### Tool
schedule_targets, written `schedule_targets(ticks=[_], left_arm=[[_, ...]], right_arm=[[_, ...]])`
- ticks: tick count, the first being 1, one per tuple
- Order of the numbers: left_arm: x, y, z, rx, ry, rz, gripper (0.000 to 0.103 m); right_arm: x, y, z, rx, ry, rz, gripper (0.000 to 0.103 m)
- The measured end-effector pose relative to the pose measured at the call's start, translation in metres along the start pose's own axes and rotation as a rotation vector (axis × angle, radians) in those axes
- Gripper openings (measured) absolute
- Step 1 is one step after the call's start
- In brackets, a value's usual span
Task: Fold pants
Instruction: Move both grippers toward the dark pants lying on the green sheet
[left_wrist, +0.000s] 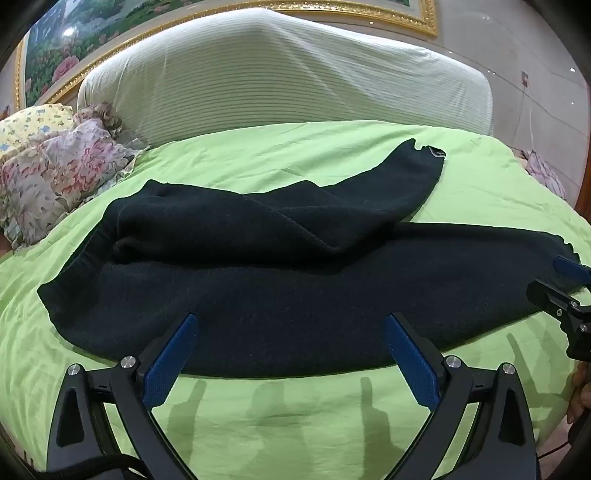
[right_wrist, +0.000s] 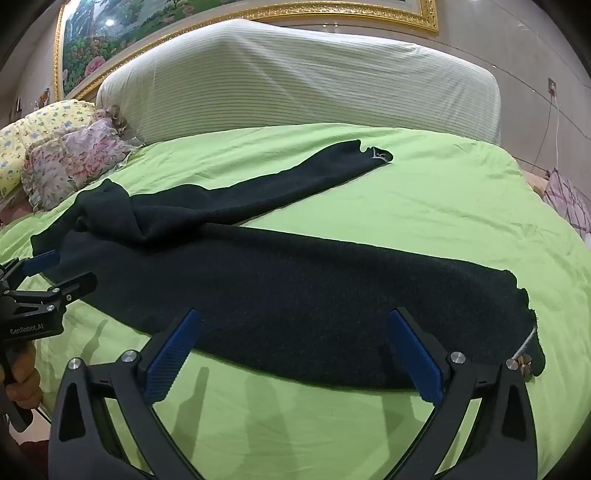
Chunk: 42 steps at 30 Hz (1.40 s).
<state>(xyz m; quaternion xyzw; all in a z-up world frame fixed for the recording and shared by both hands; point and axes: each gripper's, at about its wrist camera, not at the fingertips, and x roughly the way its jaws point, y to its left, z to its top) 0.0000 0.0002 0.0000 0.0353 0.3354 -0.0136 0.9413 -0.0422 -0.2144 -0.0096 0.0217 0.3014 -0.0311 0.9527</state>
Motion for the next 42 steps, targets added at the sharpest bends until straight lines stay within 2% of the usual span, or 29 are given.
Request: schedule_targets(ticks=[10, 20, 24, 27, 36, 42], left_arm=[[-0.004, 0.009, 0.000, 0.004, 0.003, -0.011, 0.101], [-0.003, -0.001, 0.003, 0.014, -0.036, -0.003, 0.101], [-0.002, -0.001, 0.002, 0.012, -0.009, -0.017, 0.101], [-0.003, -0.001, 0.003, 0.002, -0.026, -0.026, 0.101], [0.001, 0.002, 0.004, -0.041, 0.002, -0.063, 0.101], [0.003, 0.000, 0.006, -0.022, 0.018, -0.063, 0.101]], right_arm=[[0.001, 0.002, 0.002, 0.002, -0.005, 0.008, 0.101], [-0.002, 0.004, 0.003, -0.001, -0.004, 0.001, 0.101], [-0.002, 0.004, 0.004, 0.008, -0.009, 0.001, 0.101], [-0.002, 0.004, 0.005, 0.010, -0.013, -0.001, 0.101], [-0.003, 0.002, 0.006, 0.008, -0.027, 0.002, 0.101], [-0.004, 0.002, 0.007, 0.005, -0.037, -0.002, 0.101]])
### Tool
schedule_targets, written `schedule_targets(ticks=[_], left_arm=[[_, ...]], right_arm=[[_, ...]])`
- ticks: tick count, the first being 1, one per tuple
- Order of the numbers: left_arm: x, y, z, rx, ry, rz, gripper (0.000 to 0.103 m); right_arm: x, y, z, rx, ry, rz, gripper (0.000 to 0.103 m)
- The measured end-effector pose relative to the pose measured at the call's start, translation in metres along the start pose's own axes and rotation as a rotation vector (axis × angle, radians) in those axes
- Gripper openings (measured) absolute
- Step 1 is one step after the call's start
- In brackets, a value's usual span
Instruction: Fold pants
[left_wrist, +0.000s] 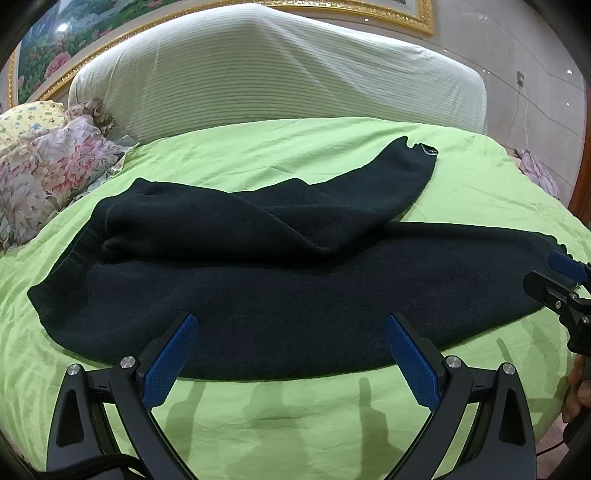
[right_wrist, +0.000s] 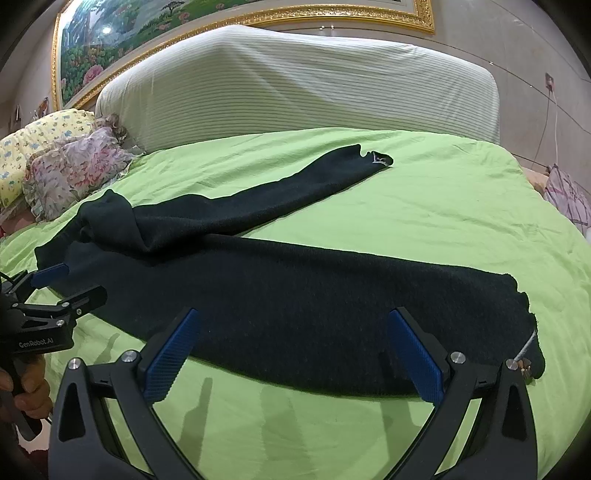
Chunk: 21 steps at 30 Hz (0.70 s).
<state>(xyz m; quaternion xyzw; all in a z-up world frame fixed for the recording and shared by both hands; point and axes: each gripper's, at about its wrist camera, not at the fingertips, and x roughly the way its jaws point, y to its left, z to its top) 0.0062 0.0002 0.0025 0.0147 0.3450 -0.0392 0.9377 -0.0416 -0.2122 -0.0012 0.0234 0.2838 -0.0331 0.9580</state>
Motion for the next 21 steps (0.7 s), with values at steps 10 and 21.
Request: schedule_targets(ticks=[10, 21], left_arm=[[0.005, -0.003, 0.007, 0.028, 0.037, -0.004, 0.101], [0.010, -0.017, 0.021, 0.105, -0.005, -0.024, 0.101]], right_arm=[[0.005, -0.005, 0.007, 0.026, 0.058, 0.003, 0.101], [0.015, -0.023, 0.027, 0.097, 0.049, 0.054, 0.101]])
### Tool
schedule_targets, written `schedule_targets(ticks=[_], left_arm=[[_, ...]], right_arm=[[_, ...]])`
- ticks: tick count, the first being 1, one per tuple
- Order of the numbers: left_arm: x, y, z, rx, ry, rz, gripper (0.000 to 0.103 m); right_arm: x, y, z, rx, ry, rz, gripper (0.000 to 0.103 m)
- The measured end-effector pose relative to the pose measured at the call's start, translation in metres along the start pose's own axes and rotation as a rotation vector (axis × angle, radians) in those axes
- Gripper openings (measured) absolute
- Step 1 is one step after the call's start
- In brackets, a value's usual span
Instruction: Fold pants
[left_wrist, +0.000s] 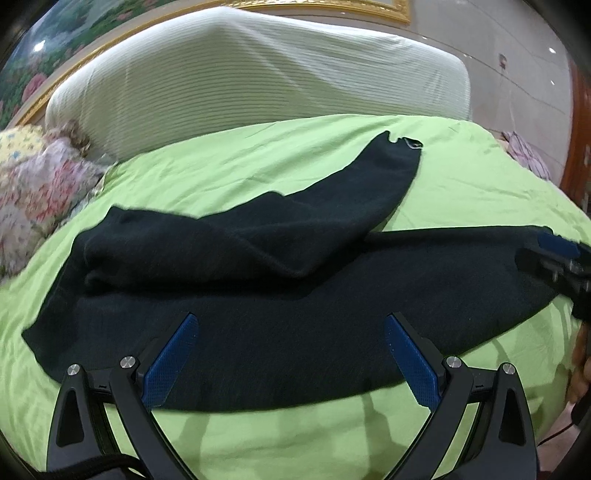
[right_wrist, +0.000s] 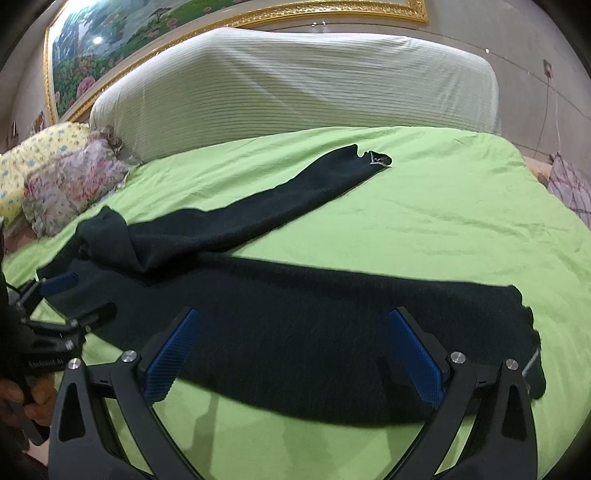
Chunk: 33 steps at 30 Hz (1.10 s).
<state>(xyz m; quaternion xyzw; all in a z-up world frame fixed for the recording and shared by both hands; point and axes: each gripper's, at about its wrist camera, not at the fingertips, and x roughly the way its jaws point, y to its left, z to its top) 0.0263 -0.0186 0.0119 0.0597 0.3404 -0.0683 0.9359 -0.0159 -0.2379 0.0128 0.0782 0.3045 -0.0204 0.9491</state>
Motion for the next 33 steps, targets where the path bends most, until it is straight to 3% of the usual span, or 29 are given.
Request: schedule_targets(ticks=[7, 14, 22, 29, 33], left_arm=[[0.020, -0.014, 0.033, 0.055, 0.018, 0.008, 0.101], [0.054, -0.032, 0.074, 0.154, 0.063, -0.036, 0.101], [0.089, -0.054, 0.097, 0.266, 0.126, -0.122, 0.100], [0.119, -0.063, 0.107, 0.272, 0.209, -0.221, 0.099], [0.134, -0.068, 0.108, 0.291, 0.235, -0.225, 0.096]], right_arm=[[0.012, -0.014, 0.044, 0.014, -0.003, 0.011, 0.101], [0.041, -0.039, 0.090, 0.107, 0.014, 0.053, 0.101], [0.088, -0.073, 0.128, 0.254, 0.085, 0.129, 0.101], [0.129, -0.094, 0.147, 0.323, 0.134, 0.123, 0.080], [0.151, -0.108, 0.152, 0.380, 0.153, 0.136, 0.074]])
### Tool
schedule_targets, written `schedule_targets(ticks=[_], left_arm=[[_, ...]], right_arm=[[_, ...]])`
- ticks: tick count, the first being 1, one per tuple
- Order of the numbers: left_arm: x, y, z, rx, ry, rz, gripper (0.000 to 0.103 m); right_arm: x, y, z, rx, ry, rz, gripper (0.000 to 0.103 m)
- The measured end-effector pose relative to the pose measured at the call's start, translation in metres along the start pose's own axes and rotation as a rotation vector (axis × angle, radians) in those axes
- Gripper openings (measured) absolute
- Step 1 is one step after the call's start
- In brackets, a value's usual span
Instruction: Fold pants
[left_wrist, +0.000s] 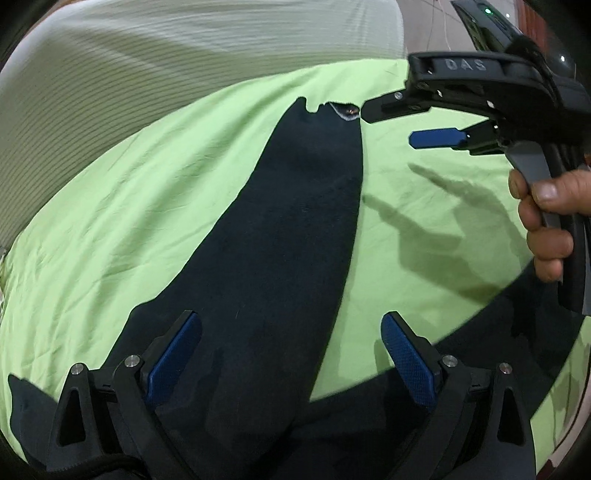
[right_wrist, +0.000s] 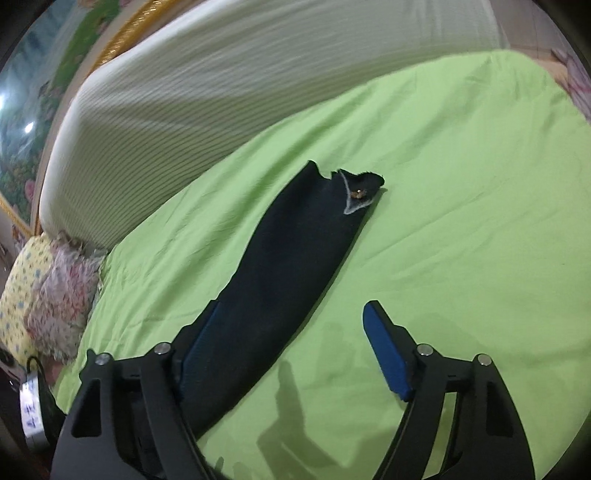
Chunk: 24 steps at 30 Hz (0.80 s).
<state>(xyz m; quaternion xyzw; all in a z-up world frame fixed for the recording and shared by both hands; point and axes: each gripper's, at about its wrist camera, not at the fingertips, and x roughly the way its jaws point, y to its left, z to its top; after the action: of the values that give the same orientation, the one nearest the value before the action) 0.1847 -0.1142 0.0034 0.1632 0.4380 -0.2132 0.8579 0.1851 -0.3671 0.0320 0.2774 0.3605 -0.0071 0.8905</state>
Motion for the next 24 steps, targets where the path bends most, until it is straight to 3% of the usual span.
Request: schedule_targets(ticks=[3, 6, 10, 11, 12, 13, 14, 16, 24], left_arm=[[0.009, 0.004, 0.001, -0.007, 0.026, -0.007, 0.091], [0.024, 0.007, 0.003, -0.002, 0.078, 0.020, 0.074], [0.026, 0.013, 0.001, -0.014, 0.094, -0.056, 0.055], [0.025, 0.013, 0.000, -0.009, 0.096, -0.070, 0.050], [0.024, 0.013, 0.000, -0.003, 0.096, -0.079, 0.039], [0.022, 0.012, -0.001, 0.009, 0.096, -0.084, 0.027], [0.020, 0.010, -0.001, 0.026, 0.097, -0.084, 0.022], [0.017, 0.007, -0.002, 0.051, 0.097, -0.083, 0.011], [-0.011, 0.025, -0.005, 0.030, 0.080, -0.143, 0.004]], right_arm=[[0.017, -0.015, 0.011, 0.057, 0.021, 0.002, 0.068], [0.035, -0.032, 0.022, 0.120, 0.050, -0.011, 0.056], [0.054, -0.044, 0.035, 0.180, 0.062, 0.012, 0.044], [0.056, -0.046, 0.038, 0.190, 0.057, 0.026, 0.038], [0.057, -0.047, 0.040, 0.200, 0.050, 0.037, 0.031], [0.058, -0.050, 0.042, 0.218, 0.052, 0.044, 0.012], [0.057, -0.052, 0.042, 0.227, 0.047, 0.052, 0.007], [0.044, -0.051, 0.038, 0.232, 0.012, 0.073, 0.006], [-0.048, -0.034, 0.014, 0.199, -0.128, 0.128, 0.006]])
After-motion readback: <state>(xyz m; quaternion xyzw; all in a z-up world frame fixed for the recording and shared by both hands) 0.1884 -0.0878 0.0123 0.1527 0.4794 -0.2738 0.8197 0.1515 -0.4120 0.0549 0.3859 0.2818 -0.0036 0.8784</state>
